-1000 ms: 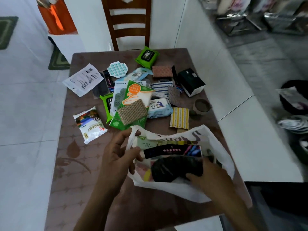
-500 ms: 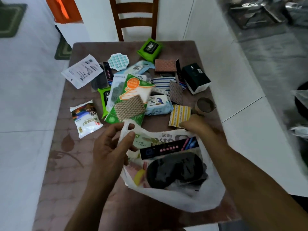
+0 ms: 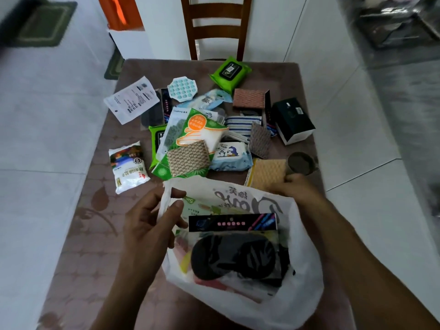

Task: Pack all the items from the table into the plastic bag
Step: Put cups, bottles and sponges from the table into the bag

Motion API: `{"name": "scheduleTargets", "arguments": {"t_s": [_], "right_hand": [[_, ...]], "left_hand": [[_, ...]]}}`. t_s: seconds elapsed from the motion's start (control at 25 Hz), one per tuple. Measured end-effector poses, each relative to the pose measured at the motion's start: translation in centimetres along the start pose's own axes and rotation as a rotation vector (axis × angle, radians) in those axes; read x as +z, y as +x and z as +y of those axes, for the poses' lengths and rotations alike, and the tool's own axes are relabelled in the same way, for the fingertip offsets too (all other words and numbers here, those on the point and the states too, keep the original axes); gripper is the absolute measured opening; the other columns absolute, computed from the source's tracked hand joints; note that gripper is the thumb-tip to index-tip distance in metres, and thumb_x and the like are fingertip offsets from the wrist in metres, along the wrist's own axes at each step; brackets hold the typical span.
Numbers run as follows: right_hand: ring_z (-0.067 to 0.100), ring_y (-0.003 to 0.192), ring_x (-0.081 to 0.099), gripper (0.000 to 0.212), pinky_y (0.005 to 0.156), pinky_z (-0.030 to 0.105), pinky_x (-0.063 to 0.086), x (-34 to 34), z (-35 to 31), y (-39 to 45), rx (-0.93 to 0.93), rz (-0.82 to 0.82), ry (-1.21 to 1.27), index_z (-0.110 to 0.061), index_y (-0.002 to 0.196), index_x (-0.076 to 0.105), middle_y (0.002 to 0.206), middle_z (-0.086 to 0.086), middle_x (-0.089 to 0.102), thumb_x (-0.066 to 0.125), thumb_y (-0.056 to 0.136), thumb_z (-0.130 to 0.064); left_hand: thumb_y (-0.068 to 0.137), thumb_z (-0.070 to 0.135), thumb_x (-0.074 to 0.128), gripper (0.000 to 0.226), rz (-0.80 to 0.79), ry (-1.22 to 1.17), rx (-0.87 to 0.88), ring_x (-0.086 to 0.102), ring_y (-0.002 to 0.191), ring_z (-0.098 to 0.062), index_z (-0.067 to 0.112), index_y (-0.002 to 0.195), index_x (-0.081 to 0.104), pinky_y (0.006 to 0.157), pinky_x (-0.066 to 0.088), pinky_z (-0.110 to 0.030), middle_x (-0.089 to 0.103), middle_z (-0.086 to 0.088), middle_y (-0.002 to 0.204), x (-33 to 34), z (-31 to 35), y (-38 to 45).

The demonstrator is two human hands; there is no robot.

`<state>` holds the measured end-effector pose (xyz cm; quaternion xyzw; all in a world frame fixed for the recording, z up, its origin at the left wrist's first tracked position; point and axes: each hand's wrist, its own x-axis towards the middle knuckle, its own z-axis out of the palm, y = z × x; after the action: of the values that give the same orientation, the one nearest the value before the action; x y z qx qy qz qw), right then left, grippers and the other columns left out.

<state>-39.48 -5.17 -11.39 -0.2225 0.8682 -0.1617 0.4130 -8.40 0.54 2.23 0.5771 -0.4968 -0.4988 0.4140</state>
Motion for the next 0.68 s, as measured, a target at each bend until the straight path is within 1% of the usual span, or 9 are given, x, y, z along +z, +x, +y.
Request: {"name": "scheduleTargets", "arguments": {"t_s": [0.04,0.08,0.16,0.24,0.32,0.4,0.48,0.56,0.68], "right_hand": [[0.027,0.075,0.066,0.020,0.069,0.036,0.052,0.6,-0.2,-0.1,-0.066,-0.161,0.055,-0.005,0.087,0.069,0.084,0.014,0.069,0.070,0.084,-0.024],[0.026,0.075,0.066,0.025,0.068,0.036,0.053,0.9,-0.6,-0.7,-0.084,-0.180,0.073,-0.007,0.090,0.068,0.086,0.012,0.070,0.072,0.081,-0.030],[0.029,0.093,0.065,0.044,0.074,0.034,0.050,2.6,-1.2,0.4,-0.018,-0.096,0.044,-0.004,0.109,0.065,0.109,0.012,0.068,0.074,0.079,-0.036],[0.032,0.111,0.059,0.065,0.078,0.031,0.044,3.6,-1.5,1.1,0.038,-0.077,0.011,-0.001,0.126,0.055,0.129,0.014,0.058,0.077,0.077,-0.036],[0.033,0.116,0.056,0.074,0.081,0.031,0.045,3.6,-2.2,1.5,0.047,-0.069,0.002,-0.001,0.133,0.048,0.136,0.015,0.053,0.079,0.076,-0.036],[0.032,0.126,0.049,0.089,0.094,0.036,0.046,3.8,-1.9,2.1,0.065,-0.101,0.087,-0.001,0.143,0.034,0.145,0.015,0.043,0.081,0.075,-0.033],[0.032,0.134,0.040,0.100,0.102,0.037,0.041,4.2,-2.1,1.3,0.069,-0.109,0.185,-0.001,0.148,0.022,0.152,0.014,0.033,0.083,0.073,-0.029],[0.031,0.123,0.050,0.085,0.086,0.029,0.045,3.2,-3.0,-0.5,-0.012,-0.070,0.217,0.001,0.142,0.035,0.143,0.013,0.045,0.081,0.075,-0.024],[0.019,0.086,0.062,0.041,0.056,0.016,0.046,-2.1,-4.8,-6.5,-0.292,0.149,0.325,-0.009,0.114,0.062,0.109,0.008,0.067,0.078,0.077,-0.016]], "left_hand": [[0.085,0.019,0.062,0.015,0.006,0.003,0.002,0.055,0.044,-0.006,0.015,0.098,0.070,0.039,0.042,-0.023,0.065,-0.011,0.067,0.2,0.2,0.1],[0.085,0.020,0.062,0.015,0.011,0.008,0.003,0.054,0.044,-0.006,0.016,0.097,0.070,0.039,0.042,-0.023,0.065,-0.010,0.067,0.2,0.2,0.2],[0.089,0.014,0.064,0.011,0.023,0.023,0.001,0.055,0.045,-0.006,0.016,0.098,0.070,0.039,0.043,-0.024,0.066,-0.010,0.068,0.1,0.1,0.2],[0.087,0.016,0.064,0.014,0.029,0.020,0.005,0.057,0.047,-0.010,0.015,0.099,0.070,0.038,0.043,-0.027,0.067,-0.010,0.068,-0.3,-0.1,0.1],[0.088,0.014,0.064,0.014,0.035,0.011,0.008,0.057,0.047,-0.012,0.014,0.101,0.070,0.038,0.043,-0.027,0.067,-0.009,0.066,-0.5,-0.3,-0.2],[0.091,0.005,0.062,0.015,0.038,0.021,0.011,0.056,0.045,-0.011,0.013,0.101,0.070,0.038,0.042,-0.026,0.068,-0.008,0.065,-0.7,-0.6,-0.2],[0.089,0.008,0.065,0.015,0.031,-0.002,0.016,0.056,0.044,-0.011,0.014,0.102,0.070,0.038,0.042,-0.026,0.068,-0.009,0.064,-0.8,-0.9,-0.2],[0.085,0.015,0.065,0.023,0.039,-0.034,0.023,0.058,0.046,-0.011,0.018,0.107,0.067,0.037,0.042,-0.026,0.069,-0.009,0.066,-0.9,-0.7,-0.3],[0.092,0.004,0.059,0.034,0.028,-0.101,0.024,0.055,0.044,-0.009,0.017,0.123,0.062,0.036,0.038,-0.023,0.067,-0.012,0.066,-1.3,-0.5,-0.2]]}}
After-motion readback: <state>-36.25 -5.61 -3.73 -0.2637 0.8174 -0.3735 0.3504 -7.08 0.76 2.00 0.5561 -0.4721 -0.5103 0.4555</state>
